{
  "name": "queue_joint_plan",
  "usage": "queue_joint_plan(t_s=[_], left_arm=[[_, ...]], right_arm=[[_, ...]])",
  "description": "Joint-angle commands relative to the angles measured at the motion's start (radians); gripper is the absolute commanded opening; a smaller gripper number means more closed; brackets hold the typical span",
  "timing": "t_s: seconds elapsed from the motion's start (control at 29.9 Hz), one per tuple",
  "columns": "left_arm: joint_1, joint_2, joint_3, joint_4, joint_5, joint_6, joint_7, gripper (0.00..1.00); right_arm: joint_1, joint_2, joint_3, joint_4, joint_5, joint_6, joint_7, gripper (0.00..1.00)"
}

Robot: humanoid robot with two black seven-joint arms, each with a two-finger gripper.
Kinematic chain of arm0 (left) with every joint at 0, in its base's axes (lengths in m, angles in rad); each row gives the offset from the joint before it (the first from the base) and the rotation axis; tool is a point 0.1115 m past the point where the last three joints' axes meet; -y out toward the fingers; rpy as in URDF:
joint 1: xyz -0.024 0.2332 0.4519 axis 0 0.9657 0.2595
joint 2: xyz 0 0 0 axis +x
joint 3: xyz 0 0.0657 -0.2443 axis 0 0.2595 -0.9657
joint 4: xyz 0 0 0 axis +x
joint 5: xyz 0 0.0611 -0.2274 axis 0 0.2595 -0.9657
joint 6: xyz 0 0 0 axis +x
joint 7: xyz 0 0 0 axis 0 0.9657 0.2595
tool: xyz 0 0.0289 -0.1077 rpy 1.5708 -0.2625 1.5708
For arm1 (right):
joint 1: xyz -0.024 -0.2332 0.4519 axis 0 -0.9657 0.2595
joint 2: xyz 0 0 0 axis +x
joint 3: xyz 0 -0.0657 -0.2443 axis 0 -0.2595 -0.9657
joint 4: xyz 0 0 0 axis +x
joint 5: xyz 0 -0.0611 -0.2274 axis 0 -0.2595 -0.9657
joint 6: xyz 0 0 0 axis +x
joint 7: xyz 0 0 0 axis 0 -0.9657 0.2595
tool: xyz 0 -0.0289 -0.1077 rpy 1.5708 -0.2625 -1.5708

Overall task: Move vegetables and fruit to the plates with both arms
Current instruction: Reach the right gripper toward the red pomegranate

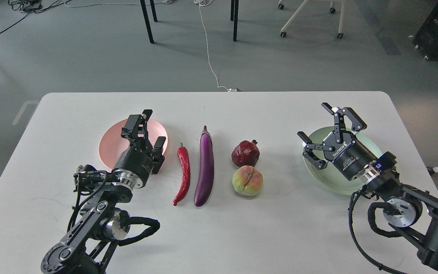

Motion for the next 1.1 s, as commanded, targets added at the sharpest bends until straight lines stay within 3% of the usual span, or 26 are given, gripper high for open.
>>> queue_joint_plan(t_s=[0.0, 0.13, 0.27, 0.37, 0.63, 0.77, 0.9, 1.07], left_arm=[[0.002, 0.005, 0.004, -0.001, 0.007, -0.001, -0.003, 0.98], [-0.004, 0.009, 0.007, -0.001, -0.001, -0.016, 0.006, 0.98], [-0.013, 0.021, 0.007, 0.011, -0.007, -0.076, 0.0, 0.99], [-0.03, 0.066, 0.006, 0.028, -0.001, -0.119, -0.008, 0.98], [-0.148, 0.11, -0.003, 0.175, -0.012, -0.108, -0.049, 0.98], [-0.147, 0.12, 0.001, 0.171, -0.062, -0.11, -0.051, 0.99], [-0.145, 0.112, 0.001, 0.168, -0.065, -0.109, -0.051, 0.98], [-0.142, 0.112, 0.001, 0.158, -0.065, -0.107, -0.051, 0.99]], right_arm=[[-0.005, -0.03, -0.002, 0.007, -0.005, 0.0, 0.0, 0.99], [0.016, -0.055, -0.002, 0.007, -0.031, 0.0, 0.0, 0.99], [0.143, -0.108, -0.027, -0.001, -0.251, 0.0, 0.0, 0.99], [0.307, -0.125, -0.148, -0.009, -0.427, 0.0, 0.0, 0.99], [0.795, -0.121, -0.632, -0.102, -0.779, 0.0, 0.0, 0.99], [0.946, 0.02, -0.82, -0.162, -1.023, -0.002, 0.0, 0.99], [1.001, 0.14, -0.952, -0.226, -1.202, -0.074, 0.0, 0.99], [1.006, 0.296, -1.047, -0.294, -1.23, -0.134, 0.0, 0.99]])
